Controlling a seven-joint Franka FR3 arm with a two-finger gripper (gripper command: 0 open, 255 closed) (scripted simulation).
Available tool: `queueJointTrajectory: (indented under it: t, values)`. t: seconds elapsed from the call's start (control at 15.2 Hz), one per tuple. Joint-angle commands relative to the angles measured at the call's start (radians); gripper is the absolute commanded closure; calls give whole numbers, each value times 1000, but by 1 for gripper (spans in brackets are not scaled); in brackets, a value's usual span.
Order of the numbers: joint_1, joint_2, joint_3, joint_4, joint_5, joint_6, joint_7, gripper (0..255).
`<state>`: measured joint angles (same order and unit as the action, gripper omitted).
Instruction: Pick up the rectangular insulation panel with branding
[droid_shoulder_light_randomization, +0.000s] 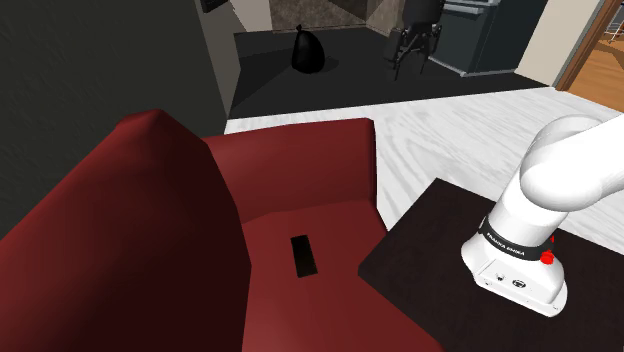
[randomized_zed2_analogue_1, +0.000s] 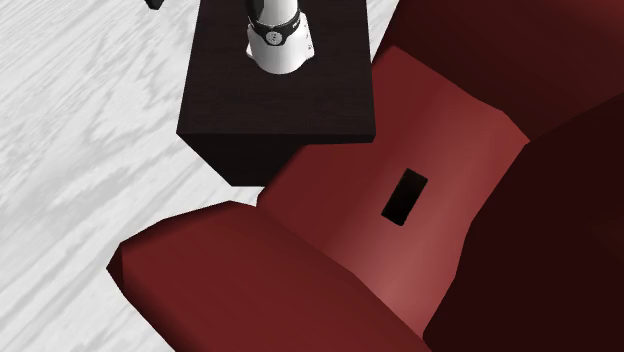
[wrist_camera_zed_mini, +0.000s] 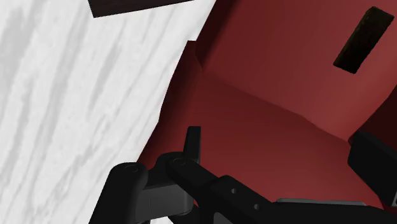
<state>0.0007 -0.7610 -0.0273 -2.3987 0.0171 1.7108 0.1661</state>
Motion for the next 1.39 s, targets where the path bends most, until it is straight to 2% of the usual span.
queueJointTrajectory:
  t: [0.0, 0.66, 0.99, 1.32]
  values:
    - [0, 0, 0, 0, 0, 0, 0, 0]
    - [55, 60, 158, -222, 101, 284, 192, 0]
    - [85, 162, 246, -281, 150, 448, 290, 0]
    - [104, 312, 340, -301, 180, 623, 395, 0]
